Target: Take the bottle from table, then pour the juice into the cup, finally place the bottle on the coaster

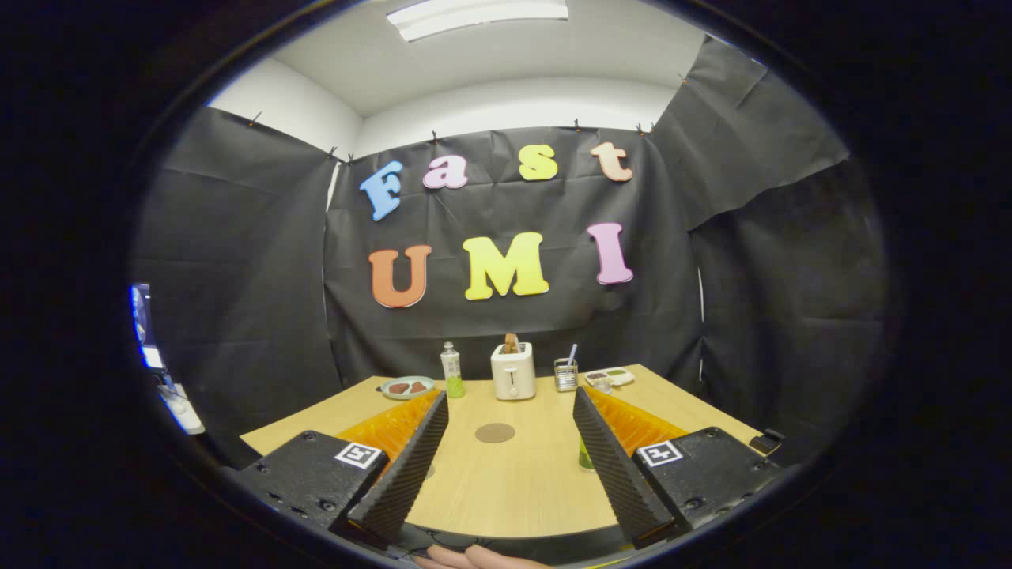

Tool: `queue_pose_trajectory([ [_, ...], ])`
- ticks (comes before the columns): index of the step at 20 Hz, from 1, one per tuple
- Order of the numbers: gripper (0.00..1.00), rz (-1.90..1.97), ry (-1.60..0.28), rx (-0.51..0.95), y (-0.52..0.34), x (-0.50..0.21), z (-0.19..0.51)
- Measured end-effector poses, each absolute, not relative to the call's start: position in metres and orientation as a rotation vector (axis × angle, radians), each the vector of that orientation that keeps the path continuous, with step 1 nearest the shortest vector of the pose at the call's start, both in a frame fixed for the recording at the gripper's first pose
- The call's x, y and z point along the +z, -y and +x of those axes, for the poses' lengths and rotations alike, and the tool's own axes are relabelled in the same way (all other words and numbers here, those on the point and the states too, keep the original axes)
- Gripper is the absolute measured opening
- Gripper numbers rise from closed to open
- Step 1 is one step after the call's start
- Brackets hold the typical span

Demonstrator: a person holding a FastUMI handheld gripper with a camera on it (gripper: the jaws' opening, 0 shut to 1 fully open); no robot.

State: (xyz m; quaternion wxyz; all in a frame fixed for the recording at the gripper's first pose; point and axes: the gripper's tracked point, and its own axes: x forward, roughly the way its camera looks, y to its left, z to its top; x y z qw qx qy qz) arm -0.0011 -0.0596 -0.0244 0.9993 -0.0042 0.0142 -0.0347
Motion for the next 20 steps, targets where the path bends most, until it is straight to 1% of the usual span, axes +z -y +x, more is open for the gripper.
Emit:
queue_pose_trajectory([
  [7, 1.0, -0.066, -0.093, -0.148, 0.128, -0.067, 0.039],
  [15, 1.0, -0.041, -0.167, -0.144, 0.182, -0.137, 0.125],
  [20, 1.0, -0.01, -0.176, -0.164, 0.211, -0.155, 0.17],
])
